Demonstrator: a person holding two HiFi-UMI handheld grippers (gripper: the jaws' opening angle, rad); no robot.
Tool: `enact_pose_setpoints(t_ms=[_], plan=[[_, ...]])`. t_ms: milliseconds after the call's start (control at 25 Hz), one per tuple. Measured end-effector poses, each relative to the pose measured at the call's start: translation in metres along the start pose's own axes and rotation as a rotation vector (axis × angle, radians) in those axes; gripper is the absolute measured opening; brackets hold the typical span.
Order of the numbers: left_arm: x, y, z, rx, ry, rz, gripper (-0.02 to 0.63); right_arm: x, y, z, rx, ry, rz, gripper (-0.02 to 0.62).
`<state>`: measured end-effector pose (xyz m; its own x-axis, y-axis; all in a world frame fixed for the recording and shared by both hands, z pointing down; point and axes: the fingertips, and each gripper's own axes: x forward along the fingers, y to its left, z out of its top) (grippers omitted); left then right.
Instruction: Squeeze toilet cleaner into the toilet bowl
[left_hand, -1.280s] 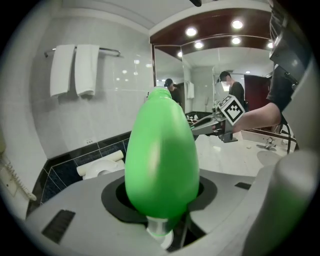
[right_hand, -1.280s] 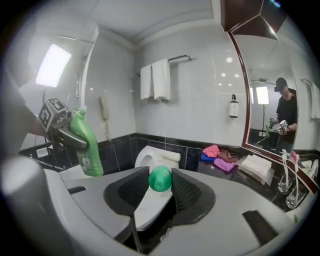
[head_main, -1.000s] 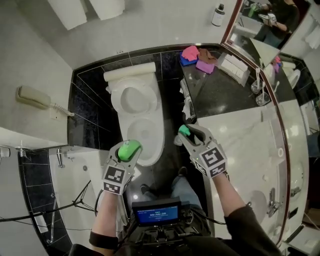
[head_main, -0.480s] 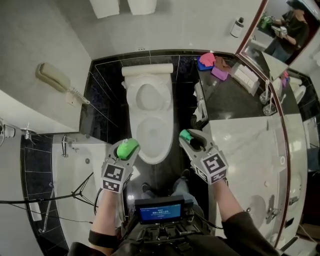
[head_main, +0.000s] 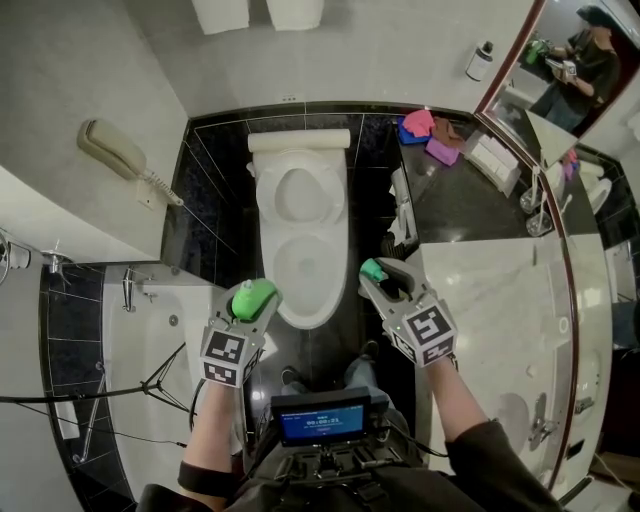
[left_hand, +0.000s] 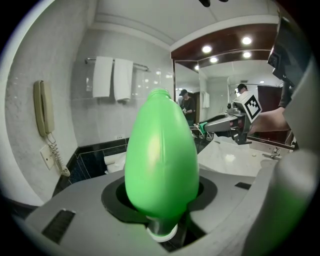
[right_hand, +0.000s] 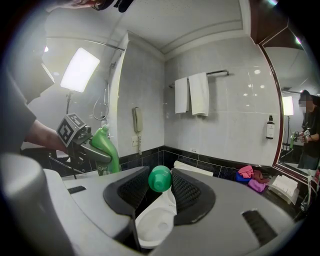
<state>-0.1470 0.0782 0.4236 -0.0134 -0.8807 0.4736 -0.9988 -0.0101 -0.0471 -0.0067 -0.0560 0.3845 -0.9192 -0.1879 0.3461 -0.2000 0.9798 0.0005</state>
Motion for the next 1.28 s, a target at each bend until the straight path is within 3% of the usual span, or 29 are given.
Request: enact_pose_setpoints(t_ms=[240, 680, 920, 1280], plan=[[-0.001, 0.007, -0.002, 0.014, 0.001, 0.008, 0.175, 0.005, 0.001, -0.002, 0.001, 0.006, 0.001, 0.158], [-0.016, 0.020, -0.011, 0.056, 0.018, -0.046, 0.175, 0.026, 0.030, -0.009, 0.027, 0.000, -0.025, 0.158], [-0.016, 0.024, -0.022, 0.060, 0.031, -0.069, 0.175, 0.031, 0.037, -0.016, -0.021, 0.032, -0.045, 0.158], [0.009, 0.012, -0.039, -0.009, 0.080, 0.034, 0.175, 0.032, 0.007, -0.030, -0.026, 0.024, 0.033, 0.157]])
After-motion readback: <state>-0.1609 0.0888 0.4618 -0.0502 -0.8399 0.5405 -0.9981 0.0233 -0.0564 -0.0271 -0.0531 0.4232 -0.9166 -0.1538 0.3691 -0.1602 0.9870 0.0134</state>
